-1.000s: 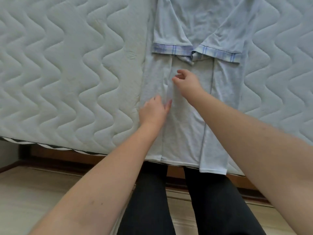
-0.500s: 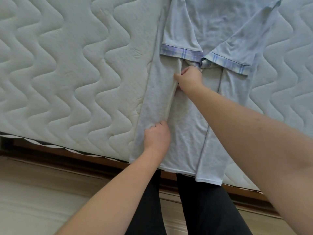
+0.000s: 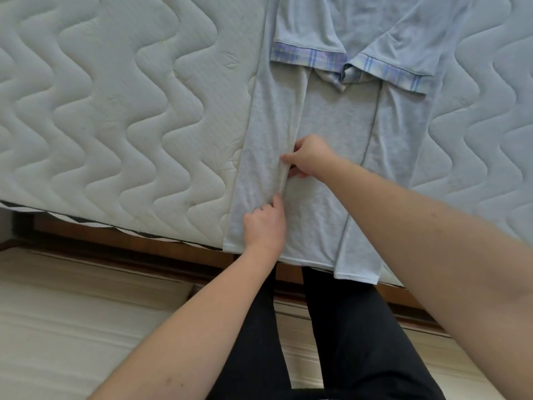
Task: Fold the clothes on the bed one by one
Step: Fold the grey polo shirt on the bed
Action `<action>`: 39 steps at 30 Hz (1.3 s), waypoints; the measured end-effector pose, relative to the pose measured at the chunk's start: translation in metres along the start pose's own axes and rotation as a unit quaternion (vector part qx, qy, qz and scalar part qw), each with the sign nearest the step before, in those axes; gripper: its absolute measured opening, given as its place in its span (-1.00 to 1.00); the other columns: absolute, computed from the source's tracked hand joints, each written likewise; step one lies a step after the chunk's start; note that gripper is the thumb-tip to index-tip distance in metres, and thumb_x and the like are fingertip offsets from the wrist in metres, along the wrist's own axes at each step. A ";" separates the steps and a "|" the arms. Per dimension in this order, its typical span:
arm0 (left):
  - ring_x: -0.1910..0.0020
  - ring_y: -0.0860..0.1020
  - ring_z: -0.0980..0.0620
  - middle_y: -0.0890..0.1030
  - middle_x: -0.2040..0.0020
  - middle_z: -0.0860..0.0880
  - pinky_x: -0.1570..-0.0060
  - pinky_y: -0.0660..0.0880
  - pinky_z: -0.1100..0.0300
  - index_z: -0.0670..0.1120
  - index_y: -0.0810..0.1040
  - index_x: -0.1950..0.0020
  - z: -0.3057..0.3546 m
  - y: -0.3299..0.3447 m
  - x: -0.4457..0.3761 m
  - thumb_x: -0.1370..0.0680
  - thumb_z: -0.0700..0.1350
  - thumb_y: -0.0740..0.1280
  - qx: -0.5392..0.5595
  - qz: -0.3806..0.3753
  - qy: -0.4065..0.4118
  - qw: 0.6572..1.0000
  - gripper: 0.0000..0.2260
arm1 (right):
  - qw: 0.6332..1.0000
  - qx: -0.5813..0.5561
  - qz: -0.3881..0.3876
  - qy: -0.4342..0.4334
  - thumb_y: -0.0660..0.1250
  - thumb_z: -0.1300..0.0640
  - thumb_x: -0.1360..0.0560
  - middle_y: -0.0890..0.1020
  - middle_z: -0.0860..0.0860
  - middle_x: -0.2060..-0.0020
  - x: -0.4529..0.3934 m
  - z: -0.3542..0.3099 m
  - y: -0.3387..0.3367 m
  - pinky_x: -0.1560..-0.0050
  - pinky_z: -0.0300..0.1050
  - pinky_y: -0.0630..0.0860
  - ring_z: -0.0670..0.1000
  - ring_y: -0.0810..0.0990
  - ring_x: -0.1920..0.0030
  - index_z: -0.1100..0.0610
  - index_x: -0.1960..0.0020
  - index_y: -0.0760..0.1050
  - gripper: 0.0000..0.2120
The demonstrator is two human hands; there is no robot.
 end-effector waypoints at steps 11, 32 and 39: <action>0.02 0.46 -0.10 0.39 -0.11 -0.12 0.03 0.47 0.02 -0.03 0.05 -0.59 -0.002 0.042 0.055 -0.55 -0.32 0.21 0.107 -0.018 0.108 0.988 -0.34 | 0.994 0.093 0.049 -0.001 0.40 0.13 -0.44 0.69 0.04 0.14 0.042 0.048 0.044 -0.02 -0.01 0.61 0.07 0.67 0.06 0.00 0.30 0.47 -0.83; -0.11 0.57 -0.07 0.61 -0.12 -0.07 -0.04 0.44 0.13 -0.11 0.52 -0.27 -0.111 0.036 0.035 -0.54 -0.08 0.41 0.425 -0.112 -0.168 0.882 -0.68 | 0.966 -0.120 0.164 0.159 0.47 0.03 -0.46 0.62 0.12 -0.16 0.141 0.273 -0.008 -0.16 0.03 0.52 0.17 0.59 -0.14 0.19 -0.26 0.49 -0.56; 0.04 0.60 -0.06 0.61 -0.10 -0.16 0.07 0.49 0.13 -0.04 0.18 -0.44 -0.103 0.008 0.063 -0.58 -0.11 0.35 0.434 -0.104 -0.122 0.886 -0.49 | 0.955 -0.158 0.221 0.117 0.42 0.09 -0.50 0.57 0.11 -0.10 0.166 0.248 -0.019 0.10 -0.20 0.59 0.07 0.60 0.03 0.20 -0.27 0.39 -0.59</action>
Point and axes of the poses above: each hand's wrist, its own x-axis away from the middle knuckle, its own y-axis out of the palm, z = x × y, the point moved 7 cm from there along -x, towards the middle knuckle
